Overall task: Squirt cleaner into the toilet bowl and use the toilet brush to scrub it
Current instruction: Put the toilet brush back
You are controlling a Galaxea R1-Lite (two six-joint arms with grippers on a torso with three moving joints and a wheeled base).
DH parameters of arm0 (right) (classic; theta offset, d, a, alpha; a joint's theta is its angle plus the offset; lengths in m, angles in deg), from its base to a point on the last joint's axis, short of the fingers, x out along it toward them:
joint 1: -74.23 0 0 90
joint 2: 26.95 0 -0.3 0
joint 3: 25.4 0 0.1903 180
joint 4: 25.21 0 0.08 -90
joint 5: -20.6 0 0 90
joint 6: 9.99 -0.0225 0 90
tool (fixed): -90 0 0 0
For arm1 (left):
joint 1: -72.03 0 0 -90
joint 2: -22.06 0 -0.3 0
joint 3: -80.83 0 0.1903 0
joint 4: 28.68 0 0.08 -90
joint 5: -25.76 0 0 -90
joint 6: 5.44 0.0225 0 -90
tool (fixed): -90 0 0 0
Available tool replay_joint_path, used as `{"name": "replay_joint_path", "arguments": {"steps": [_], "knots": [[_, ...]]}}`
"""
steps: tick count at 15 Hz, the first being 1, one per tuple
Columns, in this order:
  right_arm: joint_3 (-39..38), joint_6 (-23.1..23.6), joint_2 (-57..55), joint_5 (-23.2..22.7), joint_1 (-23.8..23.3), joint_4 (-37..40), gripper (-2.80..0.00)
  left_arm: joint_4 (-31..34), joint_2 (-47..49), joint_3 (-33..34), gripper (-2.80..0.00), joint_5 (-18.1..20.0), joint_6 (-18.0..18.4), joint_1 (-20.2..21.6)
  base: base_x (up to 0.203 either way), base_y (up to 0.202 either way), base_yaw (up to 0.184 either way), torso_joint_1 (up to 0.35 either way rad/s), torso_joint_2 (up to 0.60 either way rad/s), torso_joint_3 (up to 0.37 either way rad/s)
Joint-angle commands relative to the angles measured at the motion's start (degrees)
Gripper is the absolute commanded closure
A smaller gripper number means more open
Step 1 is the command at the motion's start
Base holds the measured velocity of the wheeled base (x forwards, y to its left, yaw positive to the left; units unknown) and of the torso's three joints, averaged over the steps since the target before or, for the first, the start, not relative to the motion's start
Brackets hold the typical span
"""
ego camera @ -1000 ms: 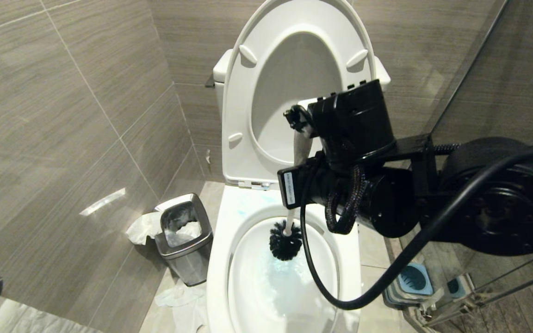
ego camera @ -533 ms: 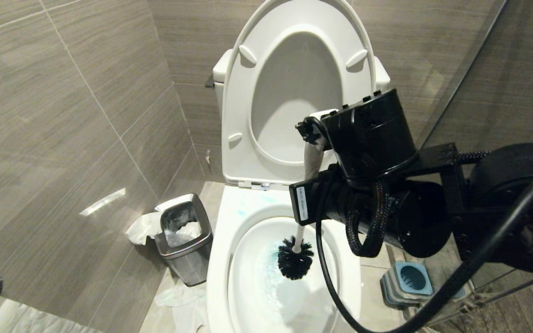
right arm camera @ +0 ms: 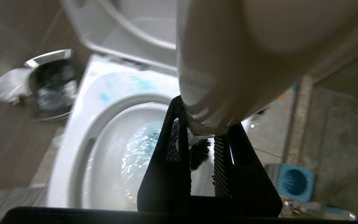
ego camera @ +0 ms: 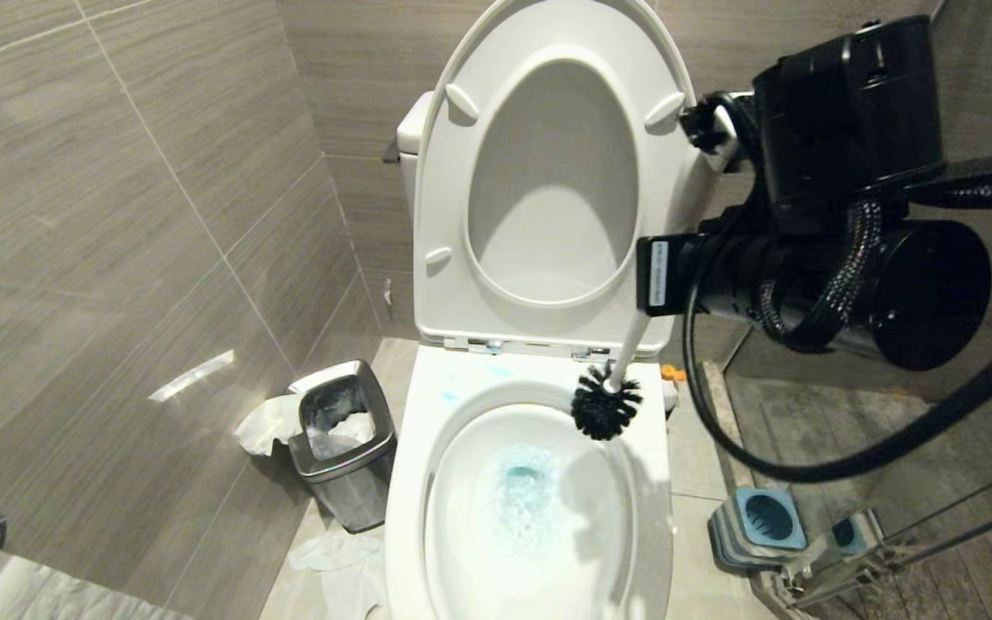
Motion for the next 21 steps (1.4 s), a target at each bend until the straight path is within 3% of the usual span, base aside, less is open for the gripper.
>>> {"name": "replay_joint_path", "arguments": {"steps": [1,5,11,17,21], "knots": [[-0.07,-0.02,2.50,0.44,-5.80,0.63,0.00,-0.02,0.05,0.09,0.00,0.00,0.01,-0.02,0.000,0.000,0.000,0.000,0.00,0.000],[-2.83,0.09,5.05,-0.78,-15.52,0.76,0.00,-0.02,0.05,0.09,0.00,0.00,0.01,-0.02,0.000,0.000,0.000,0.000,0.00,0.000],[-12.75,1.14,8.56,-10.83,-30.53,-3.31,0.00,-0.02,0.05,0.09,0.00,0.00,0.01,-0.02,0.000,0.000,0.000,0.000,0.00,0.000],[-34.67,5.09,7.41,-17.95,-39.44,-24.74,0.00,-0.02,0.05,0.09,0.00,0.00,0.01,-0.02,0.000,0.000,0.000,0.000,0.00,0.000],[-45.88,5.34,-0.02,-20.67,-44.23,-41.48,0.00,-0.02,0.05,0.09,0.00,0.00,0.01,-0.02,0.000,0.000,0.000,0.000,0.00,0.000]]}}
